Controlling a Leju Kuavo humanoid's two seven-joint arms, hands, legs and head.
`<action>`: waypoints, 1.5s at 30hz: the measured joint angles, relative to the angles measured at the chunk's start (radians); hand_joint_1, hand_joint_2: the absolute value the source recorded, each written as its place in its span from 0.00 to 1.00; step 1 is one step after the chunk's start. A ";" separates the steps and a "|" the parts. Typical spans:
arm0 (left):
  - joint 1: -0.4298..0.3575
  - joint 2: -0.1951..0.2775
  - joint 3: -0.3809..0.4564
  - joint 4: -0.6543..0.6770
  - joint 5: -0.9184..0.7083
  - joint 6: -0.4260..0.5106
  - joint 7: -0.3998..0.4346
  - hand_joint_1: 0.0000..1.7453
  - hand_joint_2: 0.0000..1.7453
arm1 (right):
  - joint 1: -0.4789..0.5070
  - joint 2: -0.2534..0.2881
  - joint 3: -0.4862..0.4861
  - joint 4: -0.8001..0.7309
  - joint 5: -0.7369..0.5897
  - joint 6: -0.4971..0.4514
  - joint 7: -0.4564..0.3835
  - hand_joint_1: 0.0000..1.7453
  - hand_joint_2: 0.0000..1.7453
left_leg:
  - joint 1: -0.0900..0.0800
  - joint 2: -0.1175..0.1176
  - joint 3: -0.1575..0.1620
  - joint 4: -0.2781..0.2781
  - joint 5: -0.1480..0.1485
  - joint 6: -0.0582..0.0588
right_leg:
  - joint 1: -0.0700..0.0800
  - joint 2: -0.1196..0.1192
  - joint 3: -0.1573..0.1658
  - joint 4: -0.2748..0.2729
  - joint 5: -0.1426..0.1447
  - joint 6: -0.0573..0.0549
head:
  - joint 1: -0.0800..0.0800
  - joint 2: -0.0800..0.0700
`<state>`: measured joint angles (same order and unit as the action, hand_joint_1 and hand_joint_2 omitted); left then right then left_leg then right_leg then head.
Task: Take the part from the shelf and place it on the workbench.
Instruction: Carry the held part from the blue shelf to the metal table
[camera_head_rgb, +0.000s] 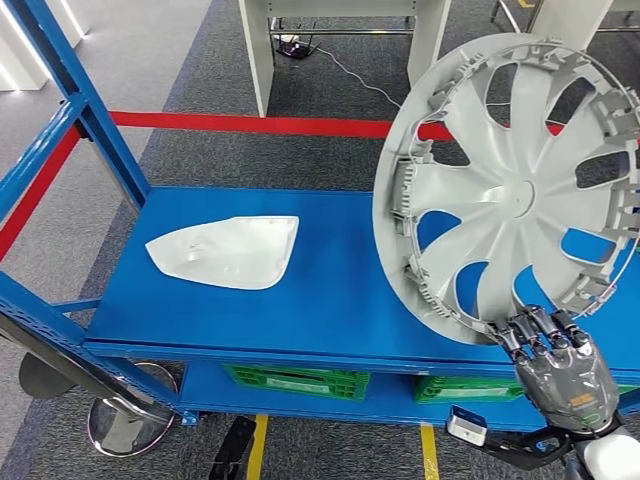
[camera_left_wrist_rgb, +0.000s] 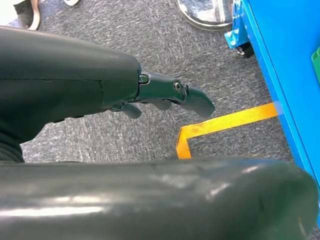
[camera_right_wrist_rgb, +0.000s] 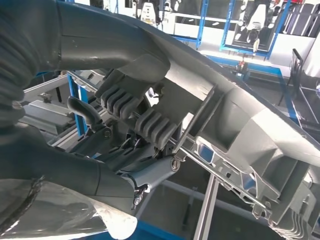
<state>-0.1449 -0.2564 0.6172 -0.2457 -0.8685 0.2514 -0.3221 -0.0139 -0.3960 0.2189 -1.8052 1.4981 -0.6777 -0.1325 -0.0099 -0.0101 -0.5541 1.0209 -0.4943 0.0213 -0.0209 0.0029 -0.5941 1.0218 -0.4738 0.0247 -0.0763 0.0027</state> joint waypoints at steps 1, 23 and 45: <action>0.000 0.000 0.000 0.000 0.000 0.000 0.001 0.00 0.00 | 0.000 -0.001 0.001 -0.001 0.000 0.000 0.000 1.00 1.00 | 0.000 0.000 0.000 0.000 0.000 0.000 | 0.000 0.000 0.000 0.000 0.000 0.000 | 0.000 0.000; -0.004 0.004 -0.001 0.000 -0.002 -0.011 0.015 0.00 0.00 | 0.001 -0.004 0.057 -0.105 0.000 0.000 0.025 1.00 1.00 | -0.003 0.000 -0.002 0.006 -0.003 0.004 | -0.004 0.000 0.000 -0.001 0.001 0.002 | 0.000 0.000; -0.004 0.011 -0.004 0.000 0.004 -0.014 0.005 0.00 0.00 | 0.021 0.046 0.049 -0.211 -0.007 -0.005 -0.025 1.00 1.00 | 0.002 0.003 -0.047 0.027 0.026 -0.006 | -0.017 0.000 0.033 0.019 -0.039 0.021 | 0.008 0.000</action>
<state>-0.1490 -0.2455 0.6128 -0.2457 -0.8649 0.2378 -0.3174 0.0073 -0.3496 0.2681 -2.0166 1.4914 -0.6828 -0.1578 -0.0079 -0.0070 -0.6016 1.0474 -0.4686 0.0149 -0.0382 0.0031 -0.5607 1.0409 -0.5129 0.0460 -0.0683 0.0027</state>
